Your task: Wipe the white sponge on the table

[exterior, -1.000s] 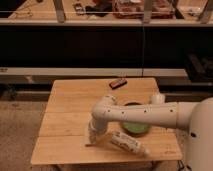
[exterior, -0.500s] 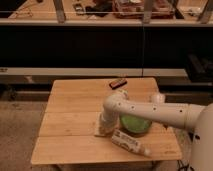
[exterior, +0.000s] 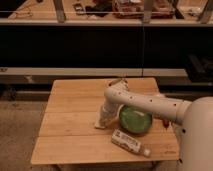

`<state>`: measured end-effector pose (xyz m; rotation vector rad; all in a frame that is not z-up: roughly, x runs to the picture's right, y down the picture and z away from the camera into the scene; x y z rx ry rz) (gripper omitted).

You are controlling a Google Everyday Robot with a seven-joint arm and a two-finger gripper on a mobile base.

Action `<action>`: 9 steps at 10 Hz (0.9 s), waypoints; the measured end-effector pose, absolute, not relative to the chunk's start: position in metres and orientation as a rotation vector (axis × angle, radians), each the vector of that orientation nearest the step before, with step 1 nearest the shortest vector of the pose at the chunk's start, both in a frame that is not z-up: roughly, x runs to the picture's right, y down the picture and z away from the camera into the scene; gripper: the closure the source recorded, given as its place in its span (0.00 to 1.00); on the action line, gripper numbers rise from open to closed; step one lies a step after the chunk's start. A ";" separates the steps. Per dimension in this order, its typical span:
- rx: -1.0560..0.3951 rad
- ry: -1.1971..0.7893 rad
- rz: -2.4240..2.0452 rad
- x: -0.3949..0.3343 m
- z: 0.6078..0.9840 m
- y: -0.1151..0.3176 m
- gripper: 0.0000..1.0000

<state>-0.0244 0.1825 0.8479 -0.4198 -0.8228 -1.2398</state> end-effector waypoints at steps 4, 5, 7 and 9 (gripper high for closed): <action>-0.364 -0.883 -1.284 -0.063 0.862 0.147 1.00; -0.368 -0.896 -1.313 -0.070 0.863 0.144 1.00; -0.397 -0.908 -1.378 -0.080 0.865 0.149 1.00; -0.402 -0.923 -1.431 -0.092 0.865 0.153 1.00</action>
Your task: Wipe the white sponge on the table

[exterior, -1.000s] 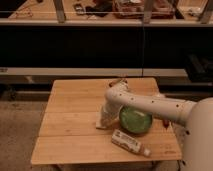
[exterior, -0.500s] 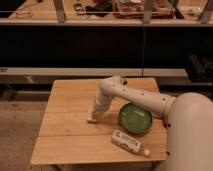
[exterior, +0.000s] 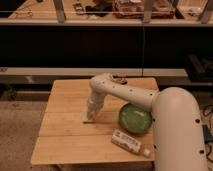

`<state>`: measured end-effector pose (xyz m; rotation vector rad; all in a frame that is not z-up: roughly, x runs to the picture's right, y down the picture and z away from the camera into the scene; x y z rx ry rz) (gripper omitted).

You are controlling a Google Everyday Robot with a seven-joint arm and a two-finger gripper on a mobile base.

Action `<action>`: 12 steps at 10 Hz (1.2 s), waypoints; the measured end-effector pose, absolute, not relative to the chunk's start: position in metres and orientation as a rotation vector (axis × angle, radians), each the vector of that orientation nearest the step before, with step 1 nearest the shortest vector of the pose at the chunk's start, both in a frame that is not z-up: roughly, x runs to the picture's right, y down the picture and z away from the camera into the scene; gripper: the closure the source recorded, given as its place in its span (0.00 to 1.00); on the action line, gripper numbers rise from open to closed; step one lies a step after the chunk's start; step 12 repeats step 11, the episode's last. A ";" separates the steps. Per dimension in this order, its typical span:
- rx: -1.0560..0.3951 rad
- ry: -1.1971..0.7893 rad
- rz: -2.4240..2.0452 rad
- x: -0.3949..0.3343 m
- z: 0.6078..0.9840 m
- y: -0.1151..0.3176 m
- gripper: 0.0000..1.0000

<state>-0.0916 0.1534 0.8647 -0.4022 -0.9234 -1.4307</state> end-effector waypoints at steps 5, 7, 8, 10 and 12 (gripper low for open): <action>-0.322 -0.950 -1.547 -0.117 0.853 0.144 1.00; -0.331 -0.945 -1.565 -0.115 0.854 0.147 1.00; -0.347 -0.939 -1.579 -0.113 0.856 0.152 1.00; -0.388 -0.926 -1.592 -0.109 0.858 0.159 1.00; -0.387 -0.925 -1.590 -0.109 0.858 0.158 1.00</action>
